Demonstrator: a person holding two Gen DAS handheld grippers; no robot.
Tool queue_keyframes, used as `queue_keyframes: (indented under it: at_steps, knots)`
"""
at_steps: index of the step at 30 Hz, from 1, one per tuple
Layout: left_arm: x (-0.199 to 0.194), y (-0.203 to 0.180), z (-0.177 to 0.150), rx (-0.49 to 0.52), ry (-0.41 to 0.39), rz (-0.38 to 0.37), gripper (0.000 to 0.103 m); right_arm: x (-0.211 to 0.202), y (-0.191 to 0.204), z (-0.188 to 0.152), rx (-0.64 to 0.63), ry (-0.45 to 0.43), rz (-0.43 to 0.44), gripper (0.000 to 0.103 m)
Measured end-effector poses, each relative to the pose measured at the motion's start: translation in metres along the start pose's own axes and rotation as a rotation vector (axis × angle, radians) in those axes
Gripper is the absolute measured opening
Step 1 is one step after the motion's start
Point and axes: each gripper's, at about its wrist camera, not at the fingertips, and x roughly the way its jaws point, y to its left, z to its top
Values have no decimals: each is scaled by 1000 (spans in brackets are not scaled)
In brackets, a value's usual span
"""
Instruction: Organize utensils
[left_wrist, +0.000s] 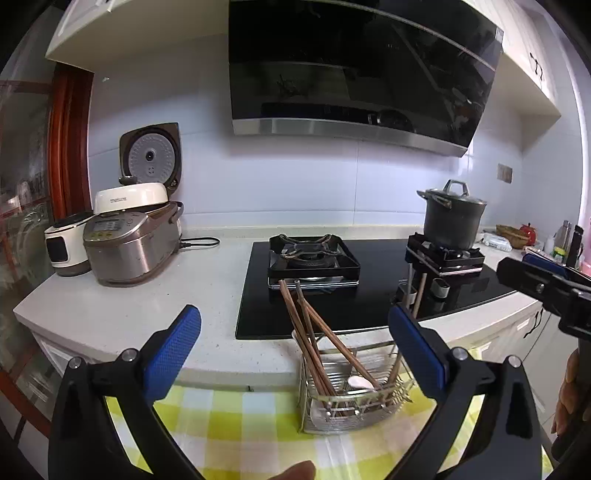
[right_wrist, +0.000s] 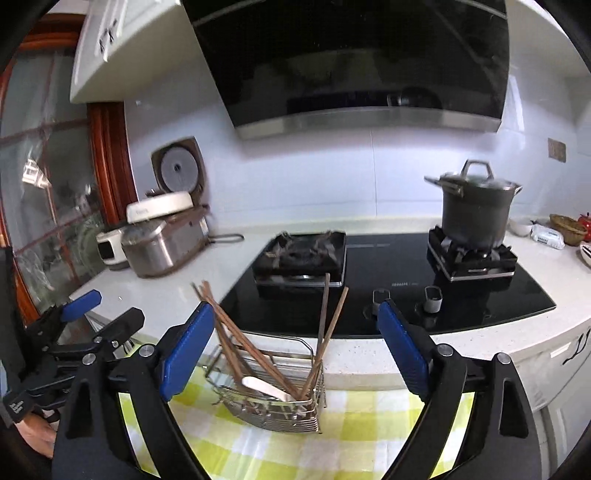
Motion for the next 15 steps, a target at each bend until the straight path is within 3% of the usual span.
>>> queue_keyframes:
  at_steps: [6, 15]
  knots:
    - [-42, -1, -18, -37, -23, 4, 98, -37, 9, -26, -12, -30, -31, 84]
    - [-67, -14, -69, 25, -18, 40, 98, -49, 19, -85, -6, 40, -48, 84]
